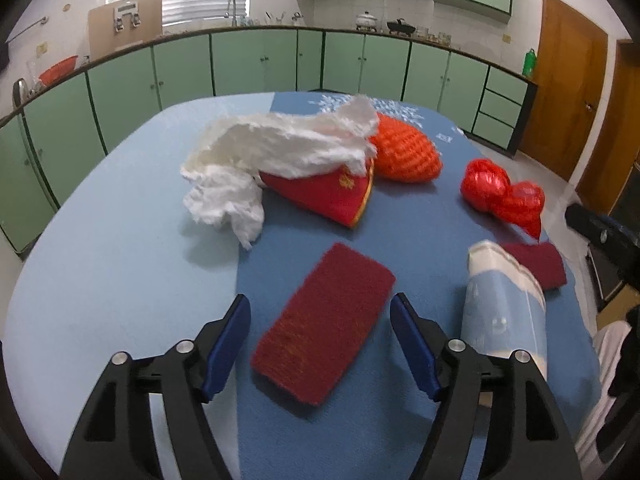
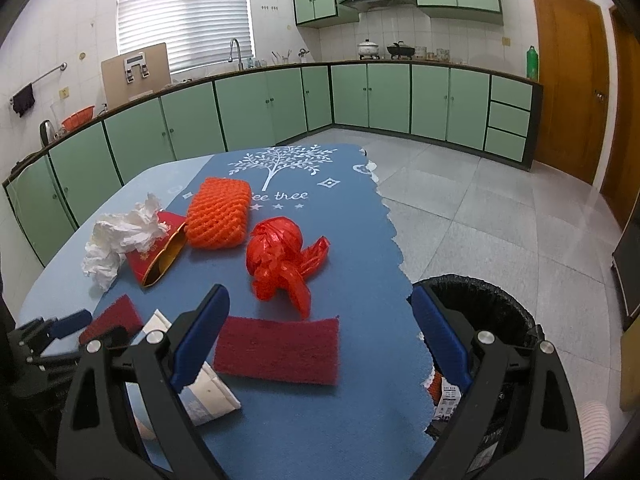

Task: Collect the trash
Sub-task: 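Move the left tool onto the red scouring pad while the right tool approaches the red bag, then close the left tool on the red scouring pad while the right tool grasps the red plastic bag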

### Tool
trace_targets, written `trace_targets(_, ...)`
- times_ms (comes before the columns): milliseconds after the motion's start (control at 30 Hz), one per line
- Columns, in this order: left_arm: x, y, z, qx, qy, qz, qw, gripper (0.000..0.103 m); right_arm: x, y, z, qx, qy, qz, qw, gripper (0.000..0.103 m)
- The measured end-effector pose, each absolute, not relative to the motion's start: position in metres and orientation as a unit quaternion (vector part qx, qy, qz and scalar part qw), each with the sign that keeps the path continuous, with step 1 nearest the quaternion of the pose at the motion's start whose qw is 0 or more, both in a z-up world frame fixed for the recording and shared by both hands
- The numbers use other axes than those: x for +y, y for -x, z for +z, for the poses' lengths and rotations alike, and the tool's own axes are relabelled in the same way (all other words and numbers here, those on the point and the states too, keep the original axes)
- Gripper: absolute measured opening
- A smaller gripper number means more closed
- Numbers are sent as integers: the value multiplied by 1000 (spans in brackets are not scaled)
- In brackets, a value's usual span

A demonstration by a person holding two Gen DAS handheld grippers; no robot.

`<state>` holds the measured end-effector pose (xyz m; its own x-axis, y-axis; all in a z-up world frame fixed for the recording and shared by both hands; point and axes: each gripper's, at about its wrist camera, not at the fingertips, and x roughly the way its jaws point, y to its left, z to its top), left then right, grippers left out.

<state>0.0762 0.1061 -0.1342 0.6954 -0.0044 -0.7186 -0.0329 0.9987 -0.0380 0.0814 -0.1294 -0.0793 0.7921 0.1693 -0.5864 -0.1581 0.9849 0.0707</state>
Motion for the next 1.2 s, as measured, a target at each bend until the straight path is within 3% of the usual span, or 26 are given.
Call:
trace_targets(167, 102, -76, -137, 390, 10, 12, 921, 70, -130, -80, -79, 309, -8, 87, 947, 90)
trace_targets(200, 102, -76, -136, 389, 9, 14, 921, 62, -130, -80, -78, 309, -8, 87, 947, 90)
trace_targets(233, 102, -76, -135, 387, 9, 12, 922, 60, -130, -80, -78, 308, -9, 87, 947, 90)
trace_targets(833, 119, -79, -89, 326, 35, 28, 944, 55, -111, -98, -71, 300, 7, 110, 948, 90)
trace_targets(1200, 113, -91, -81, 313, 39, 26, 948, 55, -99, -132, -90, 346, 19, 119, 931, 73)
